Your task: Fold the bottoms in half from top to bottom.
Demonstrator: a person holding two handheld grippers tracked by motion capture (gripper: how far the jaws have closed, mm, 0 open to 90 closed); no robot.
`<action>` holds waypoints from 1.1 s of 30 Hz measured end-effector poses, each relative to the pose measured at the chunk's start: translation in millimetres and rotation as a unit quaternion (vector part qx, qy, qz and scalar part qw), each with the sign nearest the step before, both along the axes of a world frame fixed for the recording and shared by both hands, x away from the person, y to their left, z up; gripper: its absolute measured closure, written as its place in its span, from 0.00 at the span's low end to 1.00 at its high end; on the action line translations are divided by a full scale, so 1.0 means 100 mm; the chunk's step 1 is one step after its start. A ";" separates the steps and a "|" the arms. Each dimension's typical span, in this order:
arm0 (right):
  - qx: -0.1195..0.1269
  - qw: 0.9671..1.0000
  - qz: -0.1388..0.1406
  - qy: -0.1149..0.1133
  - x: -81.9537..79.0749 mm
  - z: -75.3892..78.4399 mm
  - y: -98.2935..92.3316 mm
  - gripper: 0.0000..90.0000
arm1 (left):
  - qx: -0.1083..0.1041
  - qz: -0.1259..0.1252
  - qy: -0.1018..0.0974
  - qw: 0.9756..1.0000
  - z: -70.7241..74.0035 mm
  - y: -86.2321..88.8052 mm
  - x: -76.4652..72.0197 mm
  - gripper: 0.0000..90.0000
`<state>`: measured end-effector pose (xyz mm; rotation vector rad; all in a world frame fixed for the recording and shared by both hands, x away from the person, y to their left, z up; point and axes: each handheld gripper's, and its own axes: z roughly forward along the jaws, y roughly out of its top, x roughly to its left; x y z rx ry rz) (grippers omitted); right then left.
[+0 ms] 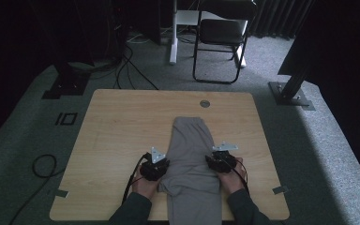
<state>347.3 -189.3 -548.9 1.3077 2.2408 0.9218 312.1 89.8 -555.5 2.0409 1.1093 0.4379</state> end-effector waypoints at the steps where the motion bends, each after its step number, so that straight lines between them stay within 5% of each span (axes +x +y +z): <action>1: 0.000 1.000 0.002 0.003 -0.02 0.01 0.00 0.66 | -0.002 -0.005 0.003 1.000 0.00 0.00 -0.02 0.89; 7: 0.002 0.999 0.020 0.028 -0.05 0.06 0.02 0.62 | -0.020 -0.011 0.023 0.999 0.04 0.06 -0.01 0.83; 13: 0.008 1.000 0.003 -0.005 0.25 0.19 0.02 0.62 | -0.036 0.023 0.019 0.999 0.17 0.06 0.40 0.74; 16: 0.018 1.000 -0.003 -0.006 0.51 0.25 0.05 0.62 | -0.010 0.029 0.015 0.999 0.21 -0.05 0.66 0.69; 22: 0.015 0.999 -0.039 0.012 0.94 0.18 0.11 0.61 | 0.002 0.036 0.023 0.999 0.18 -0.19 1.04 0.65; 27: 0.015 0.998 -0.051 0.032 1.07 0.09 0.13 0.60 | 0.018 0.044 0.037 0.998 0.08 -0.29 1.16 0.62; 33: -0.001 0.998 -0.049 0.034 1.10 0.06 0.16 0.63 | 0.027 0.064 0.026 0.997 0.06 -0.31 1.20 0.66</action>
